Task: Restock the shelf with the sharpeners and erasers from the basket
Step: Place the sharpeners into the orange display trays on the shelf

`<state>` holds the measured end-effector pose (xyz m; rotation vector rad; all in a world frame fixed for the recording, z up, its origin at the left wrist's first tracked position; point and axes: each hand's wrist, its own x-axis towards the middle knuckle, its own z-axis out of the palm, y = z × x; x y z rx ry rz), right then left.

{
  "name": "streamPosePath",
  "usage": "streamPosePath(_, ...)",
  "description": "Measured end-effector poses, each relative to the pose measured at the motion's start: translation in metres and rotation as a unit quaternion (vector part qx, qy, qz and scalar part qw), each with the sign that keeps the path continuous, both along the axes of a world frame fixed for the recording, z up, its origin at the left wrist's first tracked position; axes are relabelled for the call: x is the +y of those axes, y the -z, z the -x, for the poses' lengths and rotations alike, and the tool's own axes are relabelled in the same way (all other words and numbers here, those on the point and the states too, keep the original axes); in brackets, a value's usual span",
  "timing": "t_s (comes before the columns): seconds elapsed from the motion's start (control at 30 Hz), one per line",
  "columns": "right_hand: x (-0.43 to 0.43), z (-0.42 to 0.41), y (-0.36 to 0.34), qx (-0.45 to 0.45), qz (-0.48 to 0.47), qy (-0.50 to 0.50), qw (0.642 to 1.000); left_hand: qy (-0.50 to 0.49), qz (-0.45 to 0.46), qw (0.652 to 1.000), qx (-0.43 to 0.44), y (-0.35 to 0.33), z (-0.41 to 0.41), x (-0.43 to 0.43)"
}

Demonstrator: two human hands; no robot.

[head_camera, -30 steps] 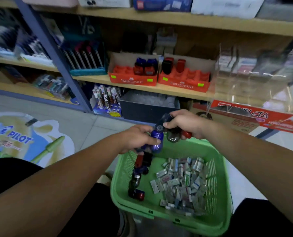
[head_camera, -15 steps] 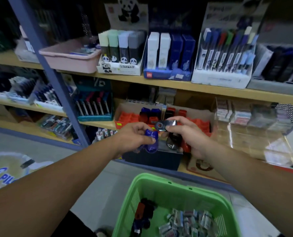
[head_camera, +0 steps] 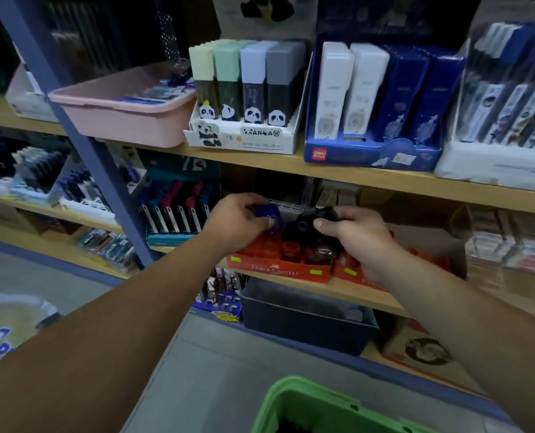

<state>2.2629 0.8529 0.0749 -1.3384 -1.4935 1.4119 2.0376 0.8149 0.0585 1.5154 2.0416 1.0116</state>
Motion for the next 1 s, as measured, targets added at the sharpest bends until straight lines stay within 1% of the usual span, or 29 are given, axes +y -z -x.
streamPosePath(0.03, 0.003, 0.001, 0.005, 0.004, 0.000, -0.001, 1.000, 0.007, 0.002, 0.999, 0.035, 0.004, 0.001, 0.006)
streamPosePath(0.1, 0.007, 0.002, 0.012, 0.013, -0.004, -0.005, 1.000, 0.018, 0.009, 0.991, 0.133, 0.011, 0.001, 0.013)
streamPosePath(0.17, 0.011, 0.004, 0.018, 0.029, -0.007, -0.004, 1.000, 0.019, 0.005, 0.970, 0.241, 0.020, 0.001, 0.016)
streamPosePath(0.2, 0.012, 0.005, 0.020, 0.033, -0.003, 0.000, 0.999, 0.019, 0.002, 0.960, 0.280, 0.024, 0.002, 0.015)
streamPosePath(0.23, 0.014, 0.005, 0.024, 0.036, 0.003, 0.007, 0.999, 0.019, -0.001, 0.954, 0.301, 0.027, 0.004, 0.015)
streamPosePath(0.37, 0.013, 0.006, 0.030, 0.045, 0.032, 0.029, 0.998, 0.043, 0.005, 0.943, 0.329, 0.031, 0.007, 0.019)
streamPosePath(0.43, 0.012, 0.006, 0.030, 0.045, 0.033, 0.030, 0.998, 0.066, 0.026, 0.933, 0.353, 0.032, 0.004, 0.021)
streamPosePath(0.5, 0.012, 0.004, 0.028, 0.048, 0.026, 0.031, 0.998, 0.059, 0.034, 0.932, 0.356, 0.028, 0.003, 0.020)
streamPosePath(0.57, 0.012, 0.003, 0.026, 0.045, 0.018, 0.026, 0.998, 0.031, -0.003, 0.946, 0.322, 0.019, 0.005, 0.018)
streamPosePath(0.6, 0.012, 0.003, 0.024, 0.046, 0.018, 0.024, 0.998, 0.025, -0.022, 0.966, 0.257, 0.012, 0.006, 0.016)
streamPosePath(0.63, 0.011, 0.003, 0.022, 0.050, 0.020, 0.022, 0.998, 0.030, -0.026, 0.989, 0.144, 0.005, 0.004, 0.014)
streamPosePath(0.67, 0.010, 0.004, 0.019, 0.055, 0.022, 0.018, 0.998, 0.051, -0.008, 0.999, 0.008, -0.003, 0.000, 0.010)
streamPosePath(0.7, 0.008, 0.006, 0.018, 0.059, 0.024, 0.012, 0.998, 0.078, 0.024, 0.991, -0.104, -0.011, -0.008, 0.004)
streamPosePath(0.73, 0.006, 0.009, 0.016, 0.061, 0.023, 0.001, 0.998, 0.105, 0.047, 0.980, -0.163, -0.017, -0.015, -0.001)
streamPosePath(0.77, 0.004, 0.013, 0.015, 0.063, 0.020, -0.011, 0.998, 0.126, 0.053, 0.973, -0.184, -0.020, -0.019, -0.005)
streamPosePath(0.83, -0.001, 0.019, 0.013, 0.067, 0.016, -0.029, 0.997, 0.144, 0.038, 0.970, -0.192, -0.021, -0.021, -0.011)
streamPosePath(0.93, -0.004, 0.023, 0.010, 0.064, 0.021, -0.042, 0.997, 0.122, 0.042, 0.969, -0.208, -0.020, -0.013, -0.016)
streamPosePath(1.0, -0.002, 0.019, 0.007, 0.046, 0.025, -0.029, 0.998, 0.101, 0.048, 0.976, -0.186, -0.018, -0.011, -0.018)
